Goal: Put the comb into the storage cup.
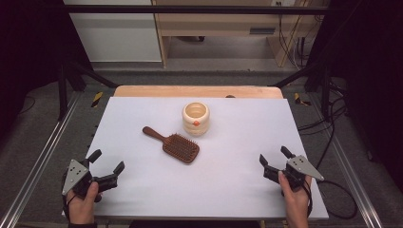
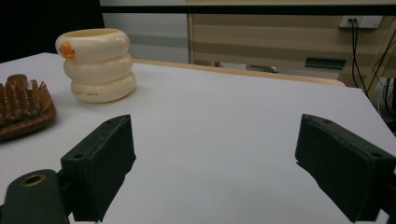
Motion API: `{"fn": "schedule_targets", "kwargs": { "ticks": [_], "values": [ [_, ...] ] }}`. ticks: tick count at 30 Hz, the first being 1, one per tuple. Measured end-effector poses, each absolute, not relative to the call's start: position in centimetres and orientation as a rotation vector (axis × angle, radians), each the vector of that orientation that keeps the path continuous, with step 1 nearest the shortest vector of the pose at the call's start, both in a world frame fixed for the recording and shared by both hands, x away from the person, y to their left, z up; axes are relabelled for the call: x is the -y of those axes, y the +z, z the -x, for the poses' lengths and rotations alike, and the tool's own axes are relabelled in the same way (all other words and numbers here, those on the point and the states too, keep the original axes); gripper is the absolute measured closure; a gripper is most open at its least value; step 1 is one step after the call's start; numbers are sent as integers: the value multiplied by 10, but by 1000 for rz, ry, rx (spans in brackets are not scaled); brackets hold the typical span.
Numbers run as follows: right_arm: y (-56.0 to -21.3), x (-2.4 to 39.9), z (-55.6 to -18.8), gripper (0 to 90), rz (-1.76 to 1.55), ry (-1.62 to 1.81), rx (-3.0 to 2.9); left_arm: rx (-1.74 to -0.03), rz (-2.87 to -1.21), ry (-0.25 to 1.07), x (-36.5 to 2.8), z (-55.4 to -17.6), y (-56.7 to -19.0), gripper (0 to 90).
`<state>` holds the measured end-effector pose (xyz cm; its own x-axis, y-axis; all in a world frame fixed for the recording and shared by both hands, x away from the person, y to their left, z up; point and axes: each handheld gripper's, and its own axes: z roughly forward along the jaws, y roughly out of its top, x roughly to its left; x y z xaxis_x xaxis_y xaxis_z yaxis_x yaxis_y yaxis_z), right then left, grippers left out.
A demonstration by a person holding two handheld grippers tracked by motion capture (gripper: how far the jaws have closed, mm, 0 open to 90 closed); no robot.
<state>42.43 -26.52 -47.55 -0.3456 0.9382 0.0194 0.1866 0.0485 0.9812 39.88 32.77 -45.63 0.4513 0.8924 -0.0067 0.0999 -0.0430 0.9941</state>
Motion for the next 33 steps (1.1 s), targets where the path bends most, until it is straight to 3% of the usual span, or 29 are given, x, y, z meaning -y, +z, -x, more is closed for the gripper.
{"fn": "schedule_targets", "kwargs": {
  "ticks": [23, 33],
  "values": [
    [-476, 265, -422, 101, -1165, 1355, -1625, -940, -1498, 805, -327, -399, -456, 59],
    [-475, 266, -422, 101, -1165, 1358, -1620, -962, -1517, 784, -325, -400, -453, 221]
  ]
}}
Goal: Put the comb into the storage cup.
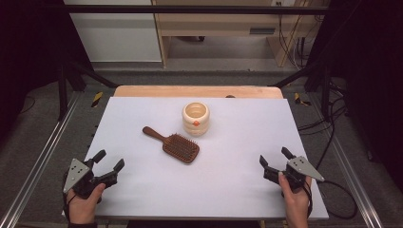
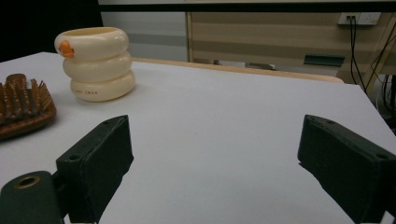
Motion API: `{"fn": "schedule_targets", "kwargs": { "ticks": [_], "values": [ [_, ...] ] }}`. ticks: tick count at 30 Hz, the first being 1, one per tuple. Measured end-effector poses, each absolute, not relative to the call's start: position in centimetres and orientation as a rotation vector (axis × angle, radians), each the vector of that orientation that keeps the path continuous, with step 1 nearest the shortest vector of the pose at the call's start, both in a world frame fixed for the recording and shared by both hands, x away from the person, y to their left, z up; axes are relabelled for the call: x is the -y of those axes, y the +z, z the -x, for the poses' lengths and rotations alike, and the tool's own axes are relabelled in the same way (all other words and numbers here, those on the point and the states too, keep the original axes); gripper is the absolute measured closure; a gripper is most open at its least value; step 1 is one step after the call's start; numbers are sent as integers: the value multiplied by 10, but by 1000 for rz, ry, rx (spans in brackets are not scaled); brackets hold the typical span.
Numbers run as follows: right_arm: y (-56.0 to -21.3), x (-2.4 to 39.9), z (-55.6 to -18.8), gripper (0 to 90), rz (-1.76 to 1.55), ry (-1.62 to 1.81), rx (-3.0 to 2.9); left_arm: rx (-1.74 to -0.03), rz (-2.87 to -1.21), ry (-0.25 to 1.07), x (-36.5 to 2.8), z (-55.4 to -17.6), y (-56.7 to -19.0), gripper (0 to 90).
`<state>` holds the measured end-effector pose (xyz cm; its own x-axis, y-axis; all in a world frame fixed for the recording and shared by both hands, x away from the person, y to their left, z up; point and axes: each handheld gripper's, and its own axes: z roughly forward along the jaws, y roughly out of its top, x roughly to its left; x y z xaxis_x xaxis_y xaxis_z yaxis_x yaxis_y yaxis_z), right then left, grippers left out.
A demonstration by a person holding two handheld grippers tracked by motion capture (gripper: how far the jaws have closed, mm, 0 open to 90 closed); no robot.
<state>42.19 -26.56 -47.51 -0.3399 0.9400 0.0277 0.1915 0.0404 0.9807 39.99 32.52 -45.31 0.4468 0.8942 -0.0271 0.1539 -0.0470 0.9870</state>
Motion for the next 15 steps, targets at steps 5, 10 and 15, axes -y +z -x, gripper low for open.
{"fn": "schedule_targets", "kwargs": {
  "ticks": [5, 10, 15],
  "values": [
    [-474, 267, -422, 101, -1168, 1362, -1612, -970, -1531, 754, -322, -403, -449, 339],
    [-473, 267, -422, 101, -1159, 1360, -1610, -972, -1550, 711, -315, -405, -446, 380],
    [-473, 267, -421, 101, -1161, 1368, -1613, -980, -1563, 683, -306, -400, -442, 448]
  ]
}}
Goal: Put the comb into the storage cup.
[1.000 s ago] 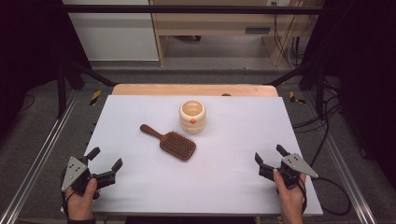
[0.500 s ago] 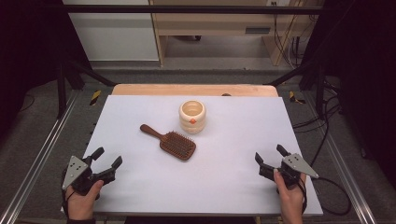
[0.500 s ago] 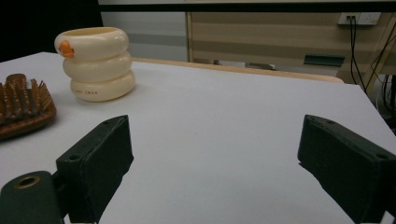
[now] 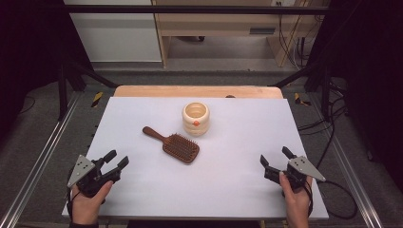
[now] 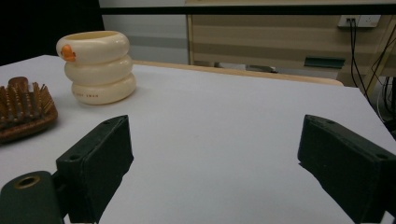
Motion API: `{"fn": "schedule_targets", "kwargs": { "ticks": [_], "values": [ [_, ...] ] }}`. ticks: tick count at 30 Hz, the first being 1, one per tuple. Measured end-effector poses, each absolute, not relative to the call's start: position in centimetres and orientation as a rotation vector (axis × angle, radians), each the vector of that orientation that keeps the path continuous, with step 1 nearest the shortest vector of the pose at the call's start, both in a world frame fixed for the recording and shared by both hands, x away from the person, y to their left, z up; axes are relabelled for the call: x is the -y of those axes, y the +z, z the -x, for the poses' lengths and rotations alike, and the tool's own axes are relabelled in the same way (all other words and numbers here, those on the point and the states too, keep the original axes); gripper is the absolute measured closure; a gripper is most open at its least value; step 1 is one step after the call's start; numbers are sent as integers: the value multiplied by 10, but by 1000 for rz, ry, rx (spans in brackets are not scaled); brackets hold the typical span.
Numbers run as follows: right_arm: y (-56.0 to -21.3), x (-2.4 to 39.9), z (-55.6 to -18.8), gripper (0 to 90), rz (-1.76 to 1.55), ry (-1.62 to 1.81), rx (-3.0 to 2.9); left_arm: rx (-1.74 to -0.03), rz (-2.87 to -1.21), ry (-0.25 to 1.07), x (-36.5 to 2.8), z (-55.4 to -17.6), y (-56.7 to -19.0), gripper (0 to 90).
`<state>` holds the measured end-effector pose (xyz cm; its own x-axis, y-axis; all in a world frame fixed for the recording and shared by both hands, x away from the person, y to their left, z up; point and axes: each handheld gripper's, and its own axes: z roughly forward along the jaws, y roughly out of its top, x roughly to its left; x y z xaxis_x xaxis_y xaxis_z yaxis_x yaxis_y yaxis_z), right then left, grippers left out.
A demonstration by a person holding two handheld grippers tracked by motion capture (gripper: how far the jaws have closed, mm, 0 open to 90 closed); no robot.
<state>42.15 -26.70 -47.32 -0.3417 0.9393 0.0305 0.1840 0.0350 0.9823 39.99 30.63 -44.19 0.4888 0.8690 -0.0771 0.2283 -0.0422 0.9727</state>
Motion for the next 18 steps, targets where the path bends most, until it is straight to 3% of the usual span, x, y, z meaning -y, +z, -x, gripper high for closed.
{"fn": "schedule_targets", "kwargs": {
  "ticks": [18],
  "values": [
    [-472, 267, -420, 90, -1140, 1391, -1612, -932, -1536, 632, -288, -415, -412, 477]
  ]
}}
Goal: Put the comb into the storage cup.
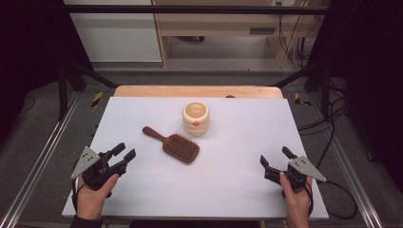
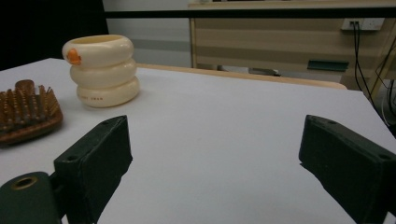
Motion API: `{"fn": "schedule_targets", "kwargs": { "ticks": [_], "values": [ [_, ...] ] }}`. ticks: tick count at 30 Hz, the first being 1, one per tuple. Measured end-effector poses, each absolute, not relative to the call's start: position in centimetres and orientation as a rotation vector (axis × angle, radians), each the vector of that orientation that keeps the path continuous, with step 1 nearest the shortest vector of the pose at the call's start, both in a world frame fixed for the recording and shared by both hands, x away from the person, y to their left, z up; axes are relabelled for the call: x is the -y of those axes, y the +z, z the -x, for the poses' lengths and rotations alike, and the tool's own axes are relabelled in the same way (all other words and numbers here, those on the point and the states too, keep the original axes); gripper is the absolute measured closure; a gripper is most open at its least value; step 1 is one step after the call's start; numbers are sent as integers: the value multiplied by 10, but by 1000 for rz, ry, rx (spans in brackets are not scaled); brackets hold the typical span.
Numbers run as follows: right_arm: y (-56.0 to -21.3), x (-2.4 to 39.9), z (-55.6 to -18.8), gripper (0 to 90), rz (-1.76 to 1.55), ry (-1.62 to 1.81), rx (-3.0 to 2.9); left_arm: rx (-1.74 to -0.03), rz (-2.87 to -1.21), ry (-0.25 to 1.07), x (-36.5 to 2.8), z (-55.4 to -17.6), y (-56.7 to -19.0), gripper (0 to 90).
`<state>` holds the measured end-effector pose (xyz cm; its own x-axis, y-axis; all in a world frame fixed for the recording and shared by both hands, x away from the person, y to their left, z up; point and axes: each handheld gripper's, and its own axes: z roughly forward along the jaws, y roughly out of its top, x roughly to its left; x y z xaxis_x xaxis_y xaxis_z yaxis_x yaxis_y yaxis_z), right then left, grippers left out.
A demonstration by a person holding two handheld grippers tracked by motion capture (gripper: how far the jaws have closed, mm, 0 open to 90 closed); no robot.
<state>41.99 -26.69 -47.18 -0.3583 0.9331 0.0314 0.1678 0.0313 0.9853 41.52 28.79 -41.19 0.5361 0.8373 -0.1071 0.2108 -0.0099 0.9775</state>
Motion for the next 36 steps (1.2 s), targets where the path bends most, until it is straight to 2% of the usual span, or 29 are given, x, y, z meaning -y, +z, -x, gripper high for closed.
{"fn": "schedule_targets", "kwargs": {
  "ticks": [11, 20, 22, 28, 36],
  "values": [
    [-467, 258, -412, 83, -1085, 1393, -1631, -895, -1612, 657, -270, -449, -391, 466],
    [-468, 255, -410, 82, -1067, 1388, -1647, -879, -1704, 607, -252, -487, -394, 497],
    [-468, 256, -411, 82, -1074, 1388, -1645, -885, -1719, 597, -246, -495, -397, 521],
    [-467, 254, -410, 82, -1071, 1400, -1648, -882, -1770, 605, -236, -513, -408, 676],
    [-468, 252, -410, 82, -1066, 1404, -1656, -913, -1814, 625, -230, -531, -418, 751]
  ]
}}
